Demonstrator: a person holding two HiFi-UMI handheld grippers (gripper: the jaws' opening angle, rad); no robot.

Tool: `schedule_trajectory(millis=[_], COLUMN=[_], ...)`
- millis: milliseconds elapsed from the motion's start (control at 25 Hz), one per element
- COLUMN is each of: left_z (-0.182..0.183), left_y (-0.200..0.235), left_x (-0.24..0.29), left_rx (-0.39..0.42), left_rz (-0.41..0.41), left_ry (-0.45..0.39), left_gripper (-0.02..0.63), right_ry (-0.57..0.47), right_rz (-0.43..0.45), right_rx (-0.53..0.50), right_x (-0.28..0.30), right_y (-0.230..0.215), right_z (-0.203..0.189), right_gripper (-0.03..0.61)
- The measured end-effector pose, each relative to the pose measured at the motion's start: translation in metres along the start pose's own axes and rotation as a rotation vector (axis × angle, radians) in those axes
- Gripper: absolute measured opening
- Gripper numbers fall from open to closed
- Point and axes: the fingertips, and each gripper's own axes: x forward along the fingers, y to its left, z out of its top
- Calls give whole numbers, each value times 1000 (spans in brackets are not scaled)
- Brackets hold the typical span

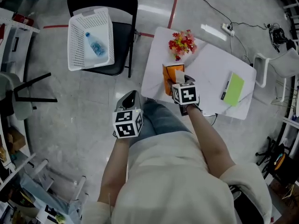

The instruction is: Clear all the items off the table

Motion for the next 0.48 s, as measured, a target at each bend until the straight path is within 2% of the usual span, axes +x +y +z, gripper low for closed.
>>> schedule_trajectory(millis=[480], left_z=[21], left_y=[4], left_x=[-18], left_rx=[41], left_rz=[40], left_ry=[-40], left_gripper=[8], right_ry=[-64], right_rz=[74], right_rx=[-145], right_x=[-46], right_y=[29], right_z=[32], right_gripper=[290])
